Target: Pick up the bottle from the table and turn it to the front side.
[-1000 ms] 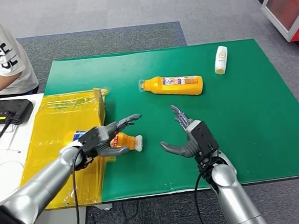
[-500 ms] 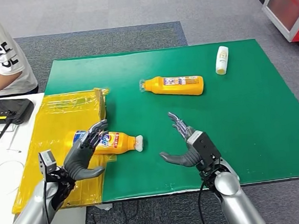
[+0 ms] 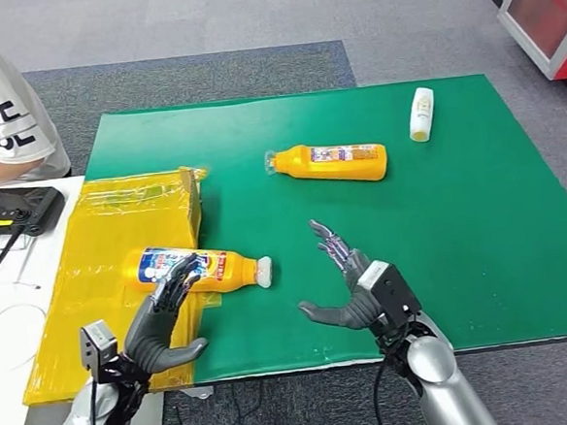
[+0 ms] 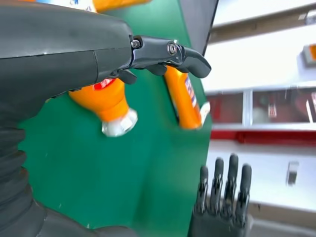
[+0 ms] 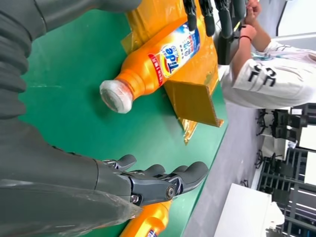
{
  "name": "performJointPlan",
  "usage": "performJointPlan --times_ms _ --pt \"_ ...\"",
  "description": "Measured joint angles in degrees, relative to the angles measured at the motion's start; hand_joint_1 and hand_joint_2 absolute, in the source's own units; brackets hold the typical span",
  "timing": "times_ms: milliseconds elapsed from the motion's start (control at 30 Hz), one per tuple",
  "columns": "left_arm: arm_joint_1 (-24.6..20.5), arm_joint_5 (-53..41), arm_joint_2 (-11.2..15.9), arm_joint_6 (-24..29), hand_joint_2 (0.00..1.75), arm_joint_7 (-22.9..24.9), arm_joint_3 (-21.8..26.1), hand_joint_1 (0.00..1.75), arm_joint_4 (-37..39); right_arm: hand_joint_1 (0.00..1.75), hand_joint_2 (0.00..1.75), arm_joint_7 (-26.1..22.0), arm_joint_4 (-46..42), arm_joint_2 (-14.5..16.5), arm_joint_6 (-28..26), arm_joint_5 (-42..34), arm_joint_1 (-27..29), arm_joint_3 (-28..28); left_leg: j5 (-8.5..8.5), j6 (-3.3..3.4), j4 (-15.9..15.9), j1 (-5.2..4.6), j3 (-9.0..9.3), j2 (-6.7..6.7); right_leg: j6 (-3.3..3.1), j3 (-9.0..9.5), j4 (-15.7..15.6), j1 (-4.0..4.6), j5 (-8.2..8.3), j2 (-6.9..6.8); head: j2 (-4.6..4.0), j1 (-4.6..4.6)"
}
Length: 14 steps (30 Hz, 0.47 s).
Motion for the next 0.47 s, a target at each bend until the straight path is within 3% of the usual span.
performJointPlan --times_ms 200,467 --pt "1.41 -4.14 -1.39 5.07 1.75 0.48 0.26 0.00 -4.26 0.00 1.75 -0.21 -2.73 0.00 -0.29 0.51 2.08 -0.22 -0.03 0.01 0.00 0.00 0.00 0.00 0.00 0.00 0.00 0.00 -0.01 0.00 0.00 -0.01" --pt "1.68 -4.26 -2.24 4.74 1.75 1.11 0.27 0.00 -6.50 0.00 1.75 -0.42 -3.72 0.00 -0.27 1.07 2.70 -0.48 -0.02 0.01 0.00 0.00 0.01 0.00 0.00 0.01 0.00 0.00 0.00 0.00 0.00 -0.01"
